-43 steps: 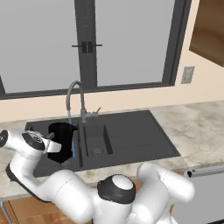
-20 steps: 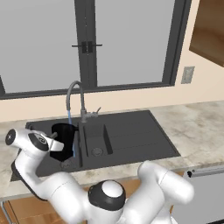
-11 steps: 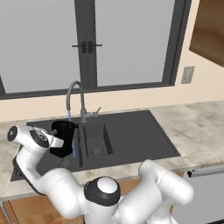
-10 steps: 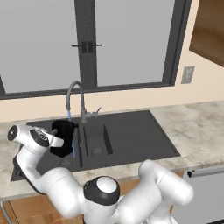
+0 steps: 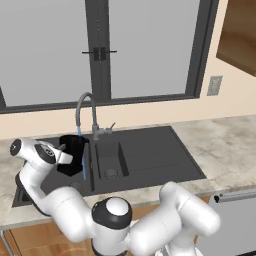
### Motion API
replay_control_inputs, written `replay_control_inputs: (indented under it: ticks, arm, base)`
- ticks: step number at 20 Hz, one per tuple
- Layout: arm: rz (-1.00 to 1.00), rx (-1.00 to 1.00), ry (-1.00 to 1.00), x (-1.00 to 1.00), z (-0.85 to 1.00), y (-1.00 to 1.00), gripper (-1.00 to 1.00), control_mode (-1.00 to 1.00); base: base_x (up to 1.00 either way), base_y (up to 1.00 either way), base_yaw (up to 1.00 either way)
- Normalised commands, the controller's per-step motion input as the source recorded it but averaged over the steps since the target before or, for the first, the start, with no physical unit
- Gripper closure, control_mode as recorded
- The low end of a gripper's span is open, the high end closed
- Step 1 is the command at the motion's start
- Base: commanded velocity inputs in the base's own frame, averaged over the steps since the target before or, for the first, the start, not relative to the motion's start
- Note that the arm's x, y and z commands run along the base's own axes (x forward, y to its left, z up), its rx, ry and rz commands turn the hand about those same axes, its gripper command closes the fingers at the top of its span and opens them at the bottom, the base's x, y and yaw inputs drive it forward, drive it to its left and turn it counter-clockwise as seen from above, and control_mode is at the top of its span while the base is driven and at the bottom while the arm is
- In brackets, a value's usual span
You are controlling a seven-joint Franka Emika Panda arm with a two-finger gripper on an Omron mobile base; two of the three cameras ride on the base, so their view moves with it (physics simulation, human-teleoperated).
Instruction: Turn on the sink faucet and place the jug under the water for a few seconds to fill it up.
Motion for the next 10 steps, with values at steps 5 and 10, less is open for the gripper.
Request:
replay_control_inputs:
  ticks: [5, 10]
  arm:
    - [0.00, 0.00, 0.00, 0.18, 0.00, 0.00, 1.00, -1.00]
    - [0.00, 0.00, 0.00, 0.20, 0.00, 0.00, 1.00, -1.00]
  base:
    - [0.00, 0.00, 0.00]
    - [0.00, 0.00, 0.00]
